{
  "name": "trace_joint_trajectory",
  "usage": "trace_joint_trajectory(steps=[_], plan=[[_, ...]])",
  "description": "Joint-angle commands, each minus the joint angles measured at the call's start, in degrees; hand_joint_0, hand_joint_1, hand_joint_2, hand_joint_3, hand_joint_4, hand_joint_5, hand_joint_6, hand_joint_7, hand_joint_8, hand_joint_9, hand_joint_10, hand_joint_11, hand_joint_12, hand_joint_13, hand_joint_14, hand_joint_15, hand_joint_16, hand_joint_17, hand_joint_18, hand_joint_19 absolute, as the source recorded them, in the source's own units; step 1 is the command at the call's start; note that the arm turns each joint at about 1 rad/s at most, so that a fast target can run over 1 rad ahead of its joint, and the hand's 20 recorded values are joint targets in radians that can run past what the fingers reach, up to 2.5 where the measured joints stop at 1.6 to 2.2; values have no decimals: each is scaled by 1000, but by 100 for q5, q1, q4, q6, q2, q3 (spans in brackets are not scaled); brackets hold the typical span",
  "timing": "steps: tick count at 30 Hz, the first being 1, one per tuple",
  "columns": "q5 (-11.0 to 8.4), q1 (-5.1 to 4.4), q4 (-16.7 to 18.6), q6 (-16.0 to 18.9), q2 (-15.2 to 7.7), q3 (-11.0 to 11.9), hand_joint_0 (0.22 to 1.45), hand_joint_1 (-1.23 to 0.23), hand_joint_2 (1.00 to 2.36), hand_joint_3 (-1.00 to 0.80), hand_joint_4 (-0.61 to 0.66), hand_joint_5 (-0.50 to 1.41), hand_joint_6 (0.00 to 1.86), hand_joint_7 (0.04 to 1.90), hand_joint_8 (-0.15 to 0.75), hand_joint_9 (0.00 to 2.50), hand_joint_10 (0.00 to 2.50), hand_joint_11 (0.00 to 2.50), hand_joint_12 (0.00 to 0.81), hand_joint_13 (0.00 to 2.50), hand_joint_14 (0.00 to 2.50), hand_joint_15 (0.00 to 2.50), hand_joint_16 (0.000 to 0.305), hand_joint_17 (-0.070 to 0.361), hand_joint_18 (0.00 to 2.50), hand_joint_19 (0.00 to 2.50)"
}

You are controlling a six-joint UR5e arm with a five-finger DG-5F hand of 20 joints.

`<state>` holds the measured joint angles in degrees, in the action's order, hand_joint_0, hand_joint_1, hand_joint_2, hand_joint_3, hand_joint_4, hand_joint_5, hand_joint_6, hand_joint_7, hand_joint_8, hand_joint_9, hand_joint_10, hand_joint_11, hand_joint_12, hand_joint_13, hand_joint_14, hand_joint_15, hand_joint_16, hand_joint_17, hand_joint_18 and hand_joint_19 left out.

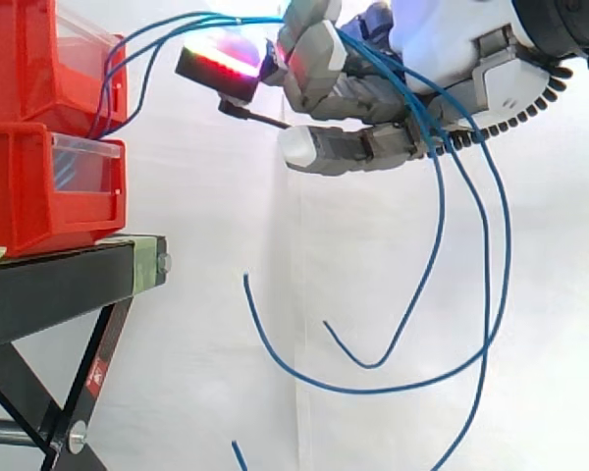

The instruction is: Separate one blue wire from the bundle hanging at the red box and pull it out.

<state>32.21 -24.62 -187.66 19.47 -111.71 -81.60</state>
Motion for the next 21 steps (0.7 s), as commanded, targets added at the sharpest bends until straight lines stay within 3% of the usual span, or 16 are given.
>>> trace_joint_trajectory(steps=[1, 8, 16, 20, 21], plan=[[-13, -17, 19, 13, 0, -49, 589, -763, 1013, -117, 101, -108, 920, 1124, 406, 1579, 17, 1470, 504, 1463, 14, 1339, 55, 123, 1098, 473], [-22, -43, -16, -58, 0, -40, 589, -779, 1019, -133, 109, -119, 925, 1116, 375, 1517, 18, 1495, 465, 1406, 18, 1358, 50, 112, 1040, 497], [39, -70, -491, -312, 0, -49, 600, -783, 1018, -180, 116, -130, 929, 1092, 364, 1468, 17, 1518, 448, 1364, 18, 1370, 47, 106, 994, 528], [268, -87, -324, -268, 0, -93, 600, -785, 1019, -199, 122, -132, 929, 1083, 356, 1456, 19, 1530, 431, 1352, 18, 1380, 46, 103, 975, 537], [391, -78, -165, -189, 0, -216, 599, -786, 1019, -198, 122, -132, 929, 1084, 355, 1454, 18, 1529, 431, 1351, 19, 1371, 46, 103, 972, 546]])
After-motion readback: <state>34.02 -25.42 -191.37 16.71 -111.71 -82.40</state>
